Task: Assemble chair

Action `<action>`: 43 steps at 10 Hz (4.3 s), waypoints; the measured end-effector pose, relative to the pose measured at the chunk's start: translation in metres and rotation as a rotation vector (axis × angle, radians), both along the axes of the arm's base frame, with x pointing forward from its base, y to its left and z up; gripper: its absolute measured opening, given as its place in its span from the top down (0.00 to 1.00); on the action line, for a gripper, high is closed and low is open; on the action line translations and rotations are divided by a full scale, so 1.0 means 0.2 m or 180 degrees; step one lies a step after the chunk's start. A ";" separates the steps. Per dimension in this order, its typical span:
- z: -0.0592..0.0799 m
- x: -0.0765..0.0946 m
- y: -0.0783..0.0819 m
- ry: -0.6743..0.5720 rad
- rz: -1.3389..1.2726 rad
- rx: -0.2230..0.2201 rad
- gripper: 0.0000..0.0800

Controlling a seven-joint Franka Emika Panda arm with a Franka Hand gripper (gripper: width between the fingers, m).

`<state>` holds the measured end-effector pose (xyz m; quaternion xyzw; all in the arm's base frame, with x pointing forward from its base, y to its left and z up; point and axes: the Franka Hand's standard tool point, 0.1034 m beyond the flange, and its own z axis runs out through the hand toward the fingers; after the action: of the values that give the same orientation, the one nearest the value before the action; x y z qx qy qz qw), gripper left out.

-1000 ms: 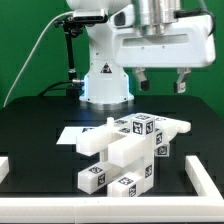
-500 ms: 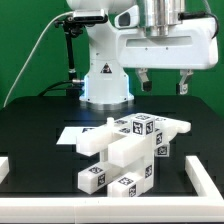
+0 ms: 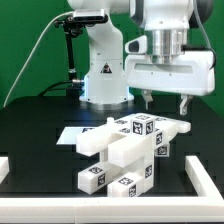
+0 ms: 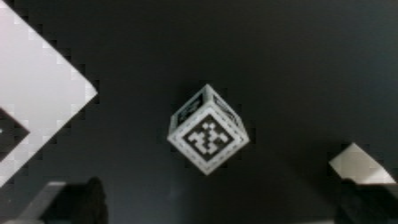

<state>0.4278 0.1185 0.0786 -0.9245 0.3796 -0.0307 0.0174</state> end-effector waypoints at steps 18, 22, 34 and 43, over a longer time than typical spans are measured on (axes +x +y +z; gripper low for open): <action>-0.30 0.03 0.00 0.0021 0.0162 -0.0225 0.19; -0.34 0.03 -0.02 0.0046 0.0171 -0.0258 0.19; -0.34 0.02 -0.01 0.0054 0.0162 -0.0248 0.65; 0.40 0.18 -0.19 0.0156 0.0608 0.0250 0.64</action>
Offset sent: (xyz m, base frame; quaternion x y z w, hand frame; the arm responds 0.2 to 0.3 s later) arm 0.0107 0.0021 -0.0248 0.0089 0.0254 -0.0016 0.9996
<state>0.4630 0.0810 0.1580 -0.9555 0.2910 0.0086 0.0472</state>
